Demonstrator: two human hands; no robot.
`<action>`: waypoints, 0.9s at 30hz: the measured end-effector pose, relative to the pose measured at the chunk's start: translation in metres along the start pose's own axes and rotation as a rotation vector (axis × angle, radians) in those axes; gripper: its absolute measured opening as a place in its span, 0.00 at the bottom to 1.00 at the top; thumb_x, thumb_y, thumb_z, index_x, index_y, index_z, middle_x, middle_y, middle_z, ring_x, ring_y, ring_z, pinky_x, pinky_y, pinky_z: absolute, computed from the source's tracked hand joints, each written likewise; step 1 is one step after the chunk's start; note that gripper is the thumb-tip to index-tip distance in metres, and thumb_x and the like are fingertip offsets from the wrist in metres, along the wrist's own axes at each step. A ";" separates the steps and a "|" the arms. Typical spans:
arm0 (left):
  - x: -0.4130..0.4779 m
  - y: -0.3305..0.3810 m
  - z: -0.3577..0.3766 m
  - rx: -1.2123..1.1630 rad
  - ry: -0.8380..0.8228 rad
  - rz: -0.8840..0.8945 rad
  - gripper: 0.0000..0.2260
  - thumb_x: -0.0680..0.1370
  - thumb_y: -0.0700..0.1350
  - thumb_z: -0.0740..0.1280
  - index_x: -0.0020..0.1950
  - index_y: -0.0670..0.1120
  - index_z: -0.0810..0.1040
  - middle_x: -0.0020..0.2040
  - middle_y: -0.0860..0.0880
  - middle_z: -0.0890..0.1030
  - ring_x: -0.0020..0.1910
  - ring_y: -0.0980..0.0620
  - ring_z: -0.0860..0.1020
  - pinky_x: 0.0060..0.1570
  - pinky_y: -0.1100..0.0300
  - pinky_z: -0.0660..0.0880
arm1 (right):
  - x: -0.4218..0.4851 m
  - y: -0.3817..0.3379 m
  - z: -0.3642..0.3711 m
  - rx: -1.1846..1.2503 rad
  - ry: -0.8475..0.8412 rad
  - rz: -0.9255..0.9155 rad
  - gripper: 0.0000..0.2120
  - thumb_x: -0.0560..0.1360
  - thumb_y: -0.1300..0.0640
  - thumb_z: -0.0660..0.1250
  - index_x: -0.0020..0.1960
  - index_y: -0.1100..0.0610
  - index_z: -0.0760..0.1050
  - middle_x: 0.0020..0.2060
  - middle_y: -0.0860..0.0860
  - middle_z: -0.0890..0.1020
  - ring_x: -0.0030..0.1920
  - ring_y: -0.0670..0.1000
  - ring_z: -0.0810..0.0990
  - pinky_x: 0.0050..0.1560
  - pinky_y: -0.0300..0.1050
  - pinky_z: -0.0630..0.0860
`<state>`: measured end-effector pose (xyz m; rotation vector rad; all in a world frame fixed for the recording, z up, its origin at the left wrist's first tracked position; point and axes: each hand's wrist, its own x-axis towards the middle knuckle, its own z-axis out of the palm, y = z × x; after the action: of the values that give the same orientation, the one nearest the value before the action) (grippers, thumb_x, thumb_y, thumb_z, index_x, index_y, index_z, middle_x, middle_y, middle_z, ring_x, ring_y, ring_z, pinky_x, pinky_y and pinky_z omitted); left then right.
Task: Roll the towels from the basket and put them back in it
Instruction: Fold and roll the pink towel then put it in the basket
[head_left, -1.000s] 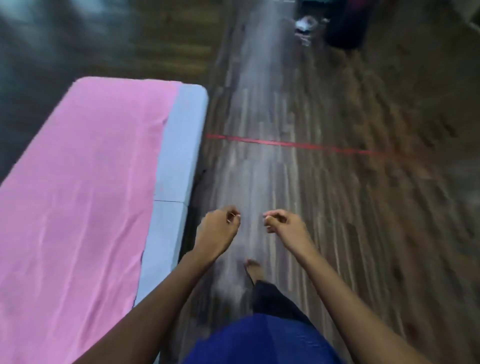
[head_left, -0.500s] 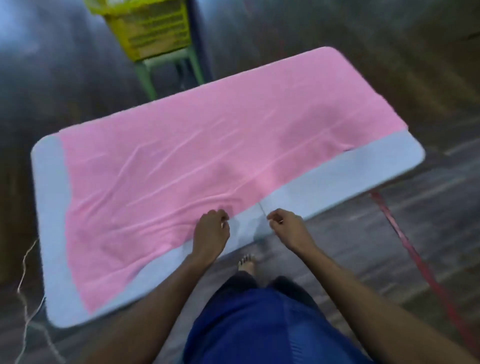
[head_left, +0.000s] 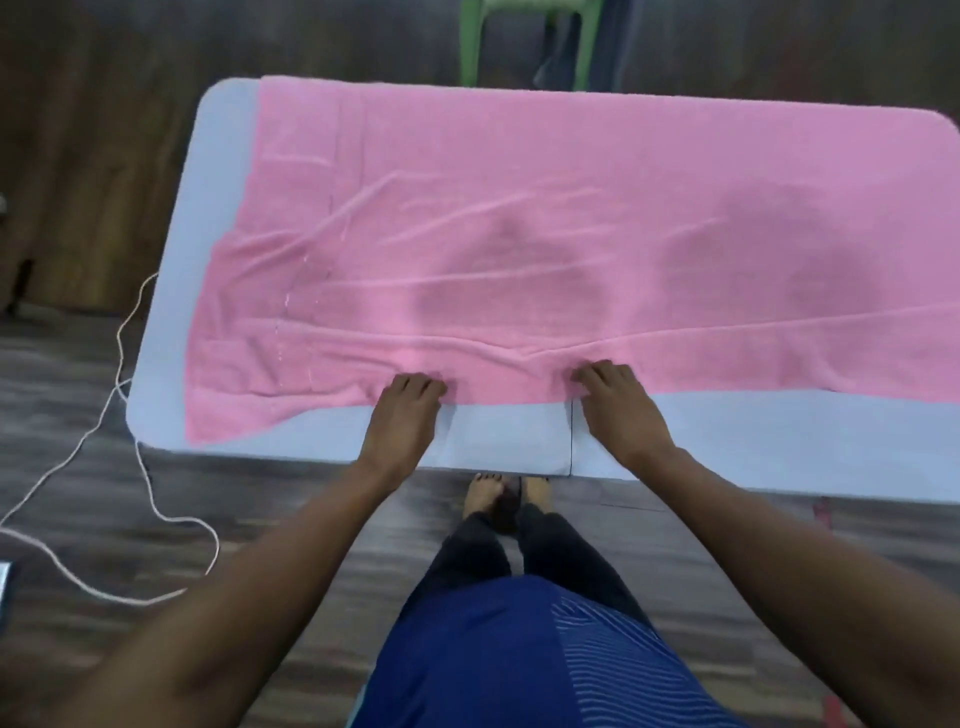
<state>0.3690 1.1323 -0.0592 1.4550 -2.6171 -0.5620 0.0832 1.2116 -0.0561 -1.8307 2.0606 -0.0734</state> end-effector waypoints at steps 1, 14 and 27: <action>0.003 0.000 -0.001 0.003 0.004 -0.009 0.12 0.68 0.28 0.71 0.49 0.38 0.81 0.45 0.40 0.81 0.43 0.38 0.78 0.41 0.49 0.76 | 0.002 0.004 -0.002 -0.002 0.005 -0.038 0.17 0.71 0.69 0.67 0.59 0.60 0.77 0.56 0.57 0.79 0.52 0.61 0.75 0.49 0.56 0.76; 0.011 -0.003 -0.024 -0.272 -0.154 -0.003 0.08 0.81 0.37 0.57 0.55 0.39 0.73 0.47 0.41 0.77 0.46 0.40 0.74 0.48 0.49 0.70 | -0.005 0.001 -0.013 0.195 -0.053 0.091 0.09 0.81 0.59 0.55 0.54 0.58 0.73 0.49 0.53 0.79 0.51 0.57 0.74 0.52 0.50 0.62; 0.005 -0.021 -0.025 -0.155 -0.103 0.111 0.09 0.79 0.39 0.64 0.57 0.43 0.80 0.46 0.43 0.83 0.43 0.41 0.77 0.40 0.56 0.67 | -0.020 -0.030 0.000 0.006 0.024 0.183 0.16 0.75 0.45 0.67 0.61 0.49 0.77 0.58 0.53 0.75 0.61 0.57 0.71 0.65 0.56 0.59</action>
<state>0.3897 1.1108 -0.0442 1.2591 -2.6421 -0.8273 0.1132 1.2264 -0.0426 -1.6369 2.2317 -0.0523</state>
